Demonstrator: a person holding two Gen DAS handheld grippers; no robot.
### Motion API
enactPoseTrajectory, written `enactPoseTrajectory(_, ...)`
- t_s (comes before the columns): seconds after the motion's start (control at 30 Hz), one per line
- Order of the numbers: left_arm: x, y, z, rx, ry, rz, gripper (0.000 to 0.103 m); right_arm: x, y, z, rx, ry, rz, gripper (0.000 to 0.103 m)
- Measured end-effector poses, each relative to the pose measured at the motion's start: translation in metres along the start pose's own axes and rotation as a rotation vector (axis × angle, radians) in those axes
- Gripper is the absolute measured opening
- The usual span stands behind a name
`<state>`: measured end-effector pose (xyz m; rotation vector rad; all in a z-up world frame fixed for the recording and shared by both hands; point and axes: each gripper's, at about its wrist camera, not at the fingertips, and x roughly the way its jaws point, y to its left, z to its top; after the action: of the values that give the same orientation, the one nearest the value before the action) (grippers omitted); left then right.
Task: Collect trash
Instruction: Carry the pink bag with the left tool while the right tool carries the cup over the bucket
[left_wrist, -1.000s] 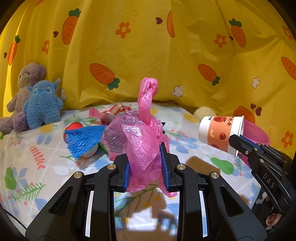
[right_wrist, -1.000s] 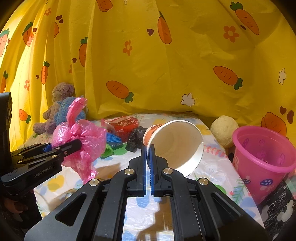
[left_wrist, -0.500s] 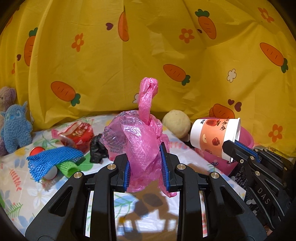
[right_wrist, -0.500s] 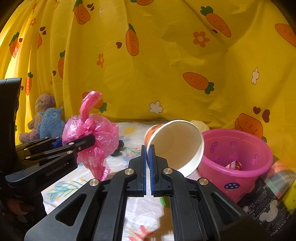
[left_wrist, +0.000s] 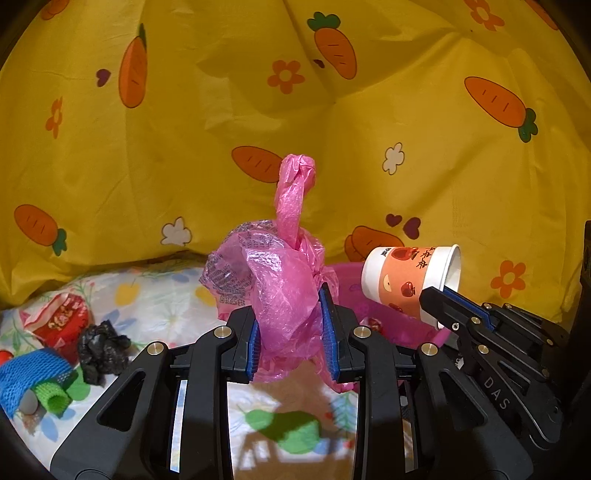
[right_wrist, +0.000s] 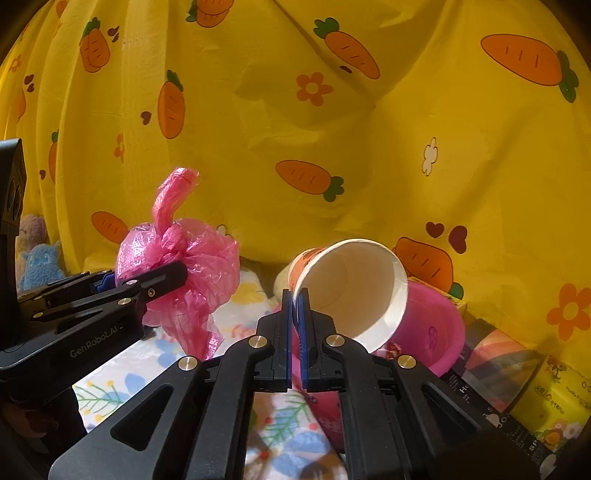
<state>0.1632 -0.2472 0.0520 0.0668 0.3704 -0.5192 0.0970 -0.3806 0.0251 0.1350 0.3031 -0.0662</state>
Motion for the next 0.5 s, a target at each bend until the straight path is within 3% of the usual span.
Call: enactPoseTrajectory(0.5, 0.070, -0.022, 0.001, 0.006, 0.052, -0.093, 0.027, 0.036, -0.039, -0.010, 0.048, 0.058, -0.072, 0.004)
